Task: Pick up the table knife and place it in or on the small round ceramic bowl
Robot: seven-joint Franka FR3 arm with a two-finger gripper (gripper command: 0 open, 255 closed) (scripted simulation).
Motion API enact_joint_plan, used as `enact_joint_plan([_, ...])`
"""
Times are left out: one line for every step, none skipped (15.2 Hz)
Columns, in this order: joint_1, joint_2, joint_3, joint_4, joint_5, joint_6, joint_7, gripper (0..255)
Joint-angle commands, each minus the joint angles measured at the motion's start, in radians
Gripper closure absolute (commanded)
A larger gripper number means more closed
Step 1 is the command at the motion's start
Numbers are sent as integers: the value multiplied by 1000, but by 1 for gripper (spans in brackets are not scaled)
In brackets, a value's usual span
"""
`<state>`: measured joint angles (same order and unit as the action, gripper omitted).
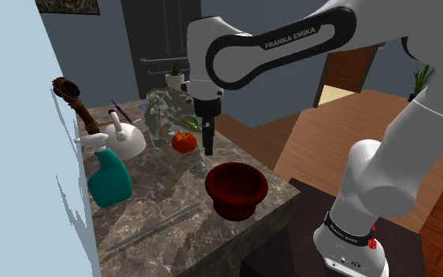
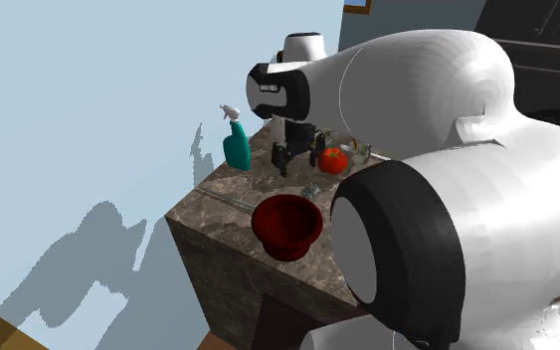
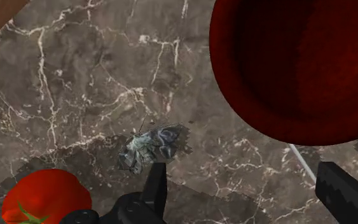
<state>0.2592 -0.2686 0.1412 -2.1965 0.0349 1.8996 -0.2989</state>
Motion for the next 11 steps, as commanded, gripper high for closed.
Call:
enact_joint_plan([22, 50, 21, 18, -4, 31, -29, 0])
enact_joint_plan([32, 76, 31, 30, -8, 44, -43, 0])
enact_joint_plan([42, 103, 42, 43, -12, 57, -56, 0])
enact_joint_plan([53, 128, 52, 55, -17, 69, -69, 0])
enact_joint_plan([63, 154, 63, 68, -22, 80, -81, 0])
enact_joint_plan([73, 179, 74, 80, -28, 92, -93, 0])
enact_joint_plan([83, 204, 84, 93, -34, 103, -105, 0])
enact_joint_plan([94, 229, 95, 106, -41, 113, -116, 0])
enact_joint_plan([104, 253, 106, 118, -49, 124, -127, 0])
enact_joint_plan([115, 277, 116, 131, -57, 133, -138, 0])
enact_joint_plan([125, 301, 127, 143, -65, 143, -149, 0])
